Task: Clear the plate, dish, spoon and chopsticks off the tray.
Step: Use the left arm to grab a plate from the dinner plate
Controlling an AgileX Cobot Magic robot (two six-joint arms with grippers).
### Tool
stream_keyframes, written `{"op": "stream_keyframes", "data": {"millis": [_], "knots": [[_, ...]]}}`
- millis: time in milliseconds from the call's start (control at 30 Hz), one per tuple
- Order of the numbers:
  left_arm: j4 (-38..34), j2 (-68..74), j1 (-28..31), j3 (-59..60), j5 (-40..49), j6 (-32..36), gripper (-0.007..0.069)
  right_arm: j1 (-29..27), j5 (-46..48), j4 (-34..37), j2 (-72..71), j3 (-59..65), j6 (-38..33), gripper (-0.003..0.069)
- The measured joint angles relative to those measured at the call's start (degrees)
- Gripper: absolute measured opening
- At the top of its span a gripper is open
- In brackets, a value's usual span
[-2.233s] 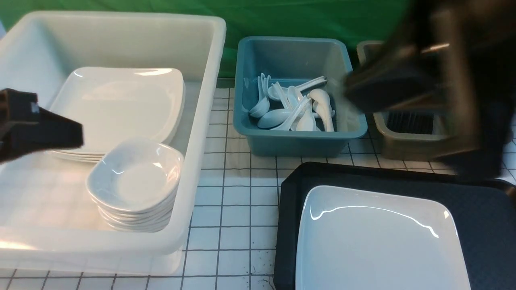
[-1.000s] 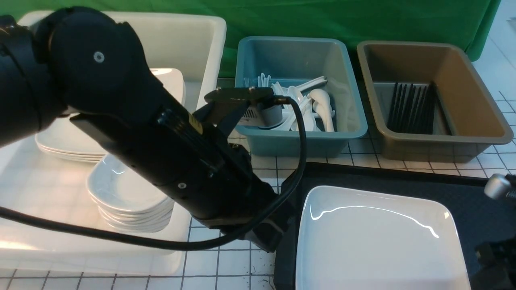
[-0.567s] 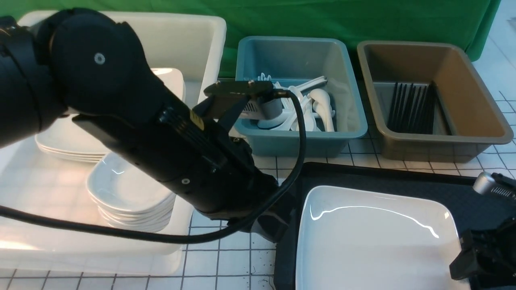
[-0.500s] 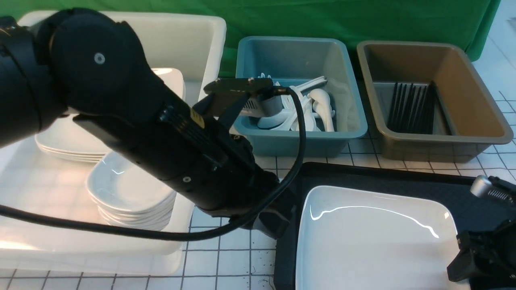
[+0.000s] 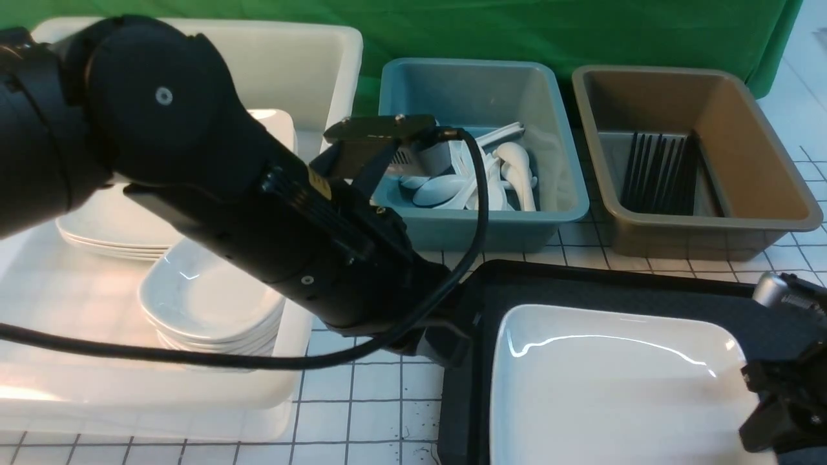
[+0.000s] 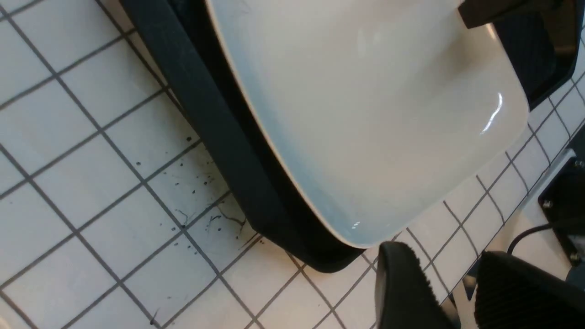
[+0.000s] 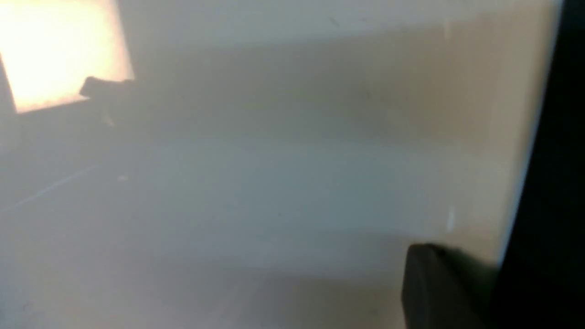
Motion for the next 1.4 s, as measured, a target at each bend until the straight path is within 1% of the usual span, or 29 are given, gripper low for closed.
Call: {"op": "stream_keyframes", "data": {"millis": [67, 233, 267, 333, 433, 467, 633, 900, 1200, 1233, 1267, 1300, 1367, 1400], "knots": [[-0.1, 0.5, 0.0, 0.0, -0.9, -0.5, 0.0274, -0.6, 0.3, -0.9, 0.0, -0.1, 0.7, 0.0140], [-3.2, 6.0, -0.1, 0.0, -3.9, -1.1, 0.0361, -1.2, 0.5, -1.8, 0.1, -0.2, 1.2, 0.0142], [-3.4, 6.3, -0.1, 0.0, -4.0, -1.1, 0.0365, -1.2, 0.5, -1.9, 0.1, -0.2, 1.2, 0.0142], [-6.5, 10.0, -0.1, 0.0, -4.1, -0.6, 0.0409, -1.2, 0.4, -2.0, 0.1, -0.2, 1.2, 0.0142], [-9.1, 13.6, -0.7, 0.0, -4.4, 0.7, 0.0449, -1.2, 0.4, -2.1, 0.3, -0.2, 1.2, 0.0142], [-11.0, 16.1, -1.6, 0.0, -4.9, 1.7, 0.0479, -1.2, 0.4, -2.1, 0.3, -0.2, 1.2, 0.0142], [-12.8, 22.3, -4.5, 0.0, -6.9, 3.0, 0.0533, -1.2, 0.3, -2.1, 0.3, -0.2, 1.4, 0.0142], [-14.1, 27.0, -4.7, 0.0, -11.1, 4.5, 0.0543, -1.2, 0.3, -2.4, 0.3, -0.2, 2.3, 0.0142], [-20.1, 30.0, -5.0, -0.1, -14.9, 5.5, 0.0543, -1.2, 0.3, -2.5, 0.3, -0.2, 2.5, 0.0142], [-23.6, 30.8, -5.1, -0.1, -16.7, 7.7, 0.0543, -1.2, 0.3, -2.5, 0.3, -0.2, 2.9, 0.0142], [-24.0, 30.9, -5.1, -0.1, -17.0, 8.5, 0.0543, -1.2, 0.3, -2.5, 0.3, -0.2, 2.9, 0.0142], [-28.9, 31.7, -5.1, -0.1, -18.5, 13.3, 0.0543, -1.2, 0.3, -2.7, 0.3, -0.2, 3.2, 0.0142], [-32.1, 32.4, -5.2, -0.1, -19.1, 17.6, 0.0543, -1.2, -0.1, -3.1, 0.3, -0.2, 3.7, 0.0144], [-32.4, 32.5, -5.2, -0.1, -19.1, 17.6, 0.0543, -1.2, -0.1, -3.2, 0.3, -0.2, 3.8, 0.0145]]}}
